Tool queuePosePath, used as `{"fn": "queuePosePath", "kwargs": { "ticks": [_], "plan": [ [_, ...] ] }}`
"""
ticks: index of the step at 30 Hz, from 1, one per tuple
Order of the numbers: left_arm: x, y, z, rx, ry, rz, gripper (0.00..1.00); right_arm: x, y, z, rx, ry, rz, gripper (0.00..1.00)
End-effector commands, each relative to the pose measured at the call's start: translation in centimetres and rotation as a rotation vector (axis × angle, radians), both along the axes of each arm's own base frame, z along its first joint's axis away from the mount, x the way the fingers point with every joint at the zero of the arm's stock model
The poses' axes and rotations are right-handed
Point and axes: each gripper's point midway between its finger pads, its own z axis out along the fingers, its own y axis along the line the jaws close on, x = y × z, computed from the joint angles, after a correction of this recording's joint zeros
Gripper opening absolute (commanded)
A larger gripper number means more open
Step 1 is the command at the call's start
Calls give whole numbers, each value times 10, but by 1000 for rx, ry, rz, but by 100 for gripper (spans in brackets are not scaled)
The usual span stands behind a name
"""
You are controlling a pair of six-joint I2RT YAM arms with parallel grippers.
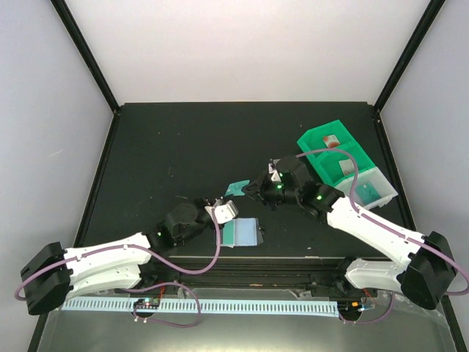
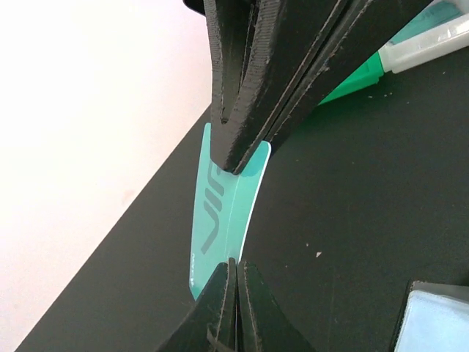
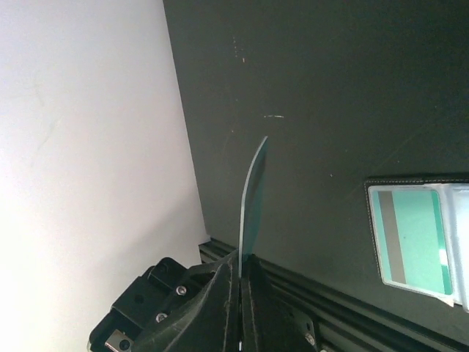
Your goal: Take the credit cards out of the card holder
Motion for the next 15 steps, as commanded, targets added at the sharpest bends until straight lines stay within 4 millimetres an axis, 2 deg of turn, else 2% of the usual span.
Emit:
{"fn": "queuePosePath", "kwargs": {
  "ticks": [1, 3, 5, 6, 8, 9, 10, 12, 13, 15],
  "plan": [
    [9, -4, 34, -82, -50, 44, 5, 4, -1, -1, 13, -54, 25, 1],
    [12, -2, 37, -108, -11, 72, 21, 8, -6, 1, 0, -92, 20, 1],
    [15, 1, 39, -140, 52, 103, 52, 15, -15, 2, -37, -163, -8, 1],
    [16, 3, 39, -152, 85, 114, 59, 18, -22, -1, -66, -193, -28, 1],
    [16, 7, 41, -188, 141, 132, 65, 21, -36, -8, -104, -232, -75, 1],
    [16, 9, 42, -212, 173, 137, 69, 22, -42, -6, -104, -269, -93, 1],
    [15, 11, 44, -239, 200, 141, 75, 23, -47, -5, -111, -301, -111, 1],
    [12, 15, 48, -295, 258, 138, 95, 26, -63, 1, -134, -366, -164, 1],
    [11, 16, 49, -315, 285, 135, 99, 27, -70, 2, -156, -390, -186, 1],
    [10, 21, 49, -357, 332, 137, 99, 31, -87, 4, -198, -435, -233, 1]
  ]
}}
